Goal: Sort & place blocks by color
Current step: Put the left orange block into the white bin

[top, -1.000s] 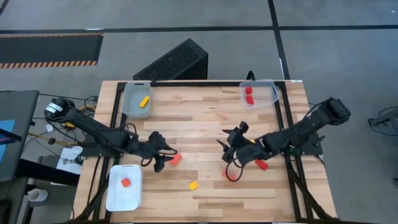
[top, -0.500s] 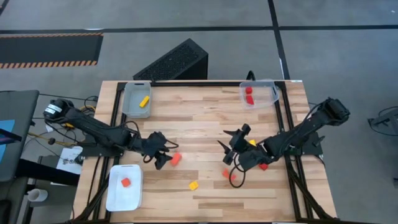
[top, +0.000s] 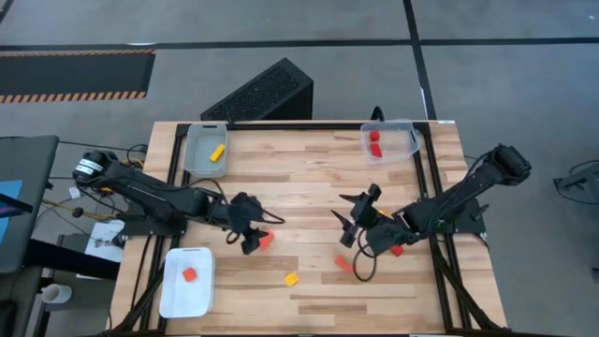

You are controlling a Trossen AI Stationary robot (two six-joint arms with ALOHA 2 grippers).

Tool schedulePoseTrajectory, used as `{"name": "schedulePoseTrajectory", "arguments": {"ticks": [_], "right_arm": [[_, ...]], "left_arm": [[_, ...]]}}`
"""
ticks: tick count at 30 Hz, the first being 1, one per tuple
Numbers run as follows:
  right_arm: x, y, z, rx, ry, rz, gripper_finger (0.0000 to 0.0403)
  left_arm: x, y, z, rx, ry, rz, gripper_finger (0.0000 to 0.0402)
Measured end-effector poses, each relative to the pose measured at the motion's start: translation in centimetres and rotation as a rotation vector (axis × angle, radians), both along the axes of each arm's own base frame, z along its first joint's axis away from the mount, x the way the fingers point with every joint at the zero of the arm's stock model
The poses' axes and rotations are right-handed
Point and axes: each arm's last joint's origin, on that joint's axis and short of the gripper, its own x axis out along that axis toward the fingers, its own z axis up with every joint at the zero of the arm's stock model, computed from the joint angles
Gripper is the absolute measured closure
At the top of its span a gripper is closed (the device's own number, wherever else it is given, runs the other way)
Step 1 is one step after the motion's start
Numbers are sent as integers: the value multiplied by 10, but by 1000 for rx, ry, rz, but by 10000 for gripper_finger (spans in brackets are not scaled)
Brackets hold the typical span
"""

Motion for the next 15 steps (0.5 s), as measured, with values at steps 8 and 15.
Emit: {"name": "schedulePoseTrajectory", "arguments": {"ticks": [8, 15], "right_arm": [[-17, 17, 12, 0, -41, 58, 143], [-27, 26, 15, -13, -49, 85, 143]], "left_arm": [[24, -12, -23, 31, 111, -63, 184], [26, -10, -40, 97, 326, -73, 180]]}}
